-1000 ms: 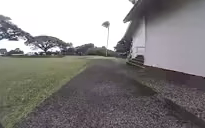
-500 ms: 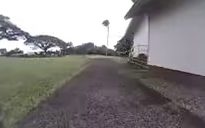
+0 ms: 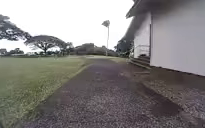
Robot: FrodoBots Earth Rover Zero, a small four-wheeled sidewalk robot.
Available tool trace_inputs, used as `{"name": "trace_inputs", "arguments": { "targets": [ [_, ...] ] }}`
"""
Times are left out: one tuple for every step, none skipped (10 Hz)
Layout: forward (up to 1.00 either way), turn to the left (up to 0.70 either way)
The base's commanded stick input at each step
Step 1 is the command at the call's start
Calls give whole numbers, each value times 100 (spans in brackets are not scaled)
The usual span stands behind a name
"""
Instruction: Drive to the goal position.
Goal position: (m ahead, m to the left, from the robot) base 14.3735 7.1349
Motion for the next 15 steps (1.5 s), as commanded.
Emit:
{"name": "trace_inputs", "arguments": {
  "targets": [
    [70,0],
    [70,0],
    [70,0],
    [70,0],
    [70,0],
    [70,0],
    [70,0],
    [70,0],
    [70,0],
    [70,0],
    [70,0],
    [70,0],
    [70,0],
    [70,0],
    [70,0]
  ]
}}
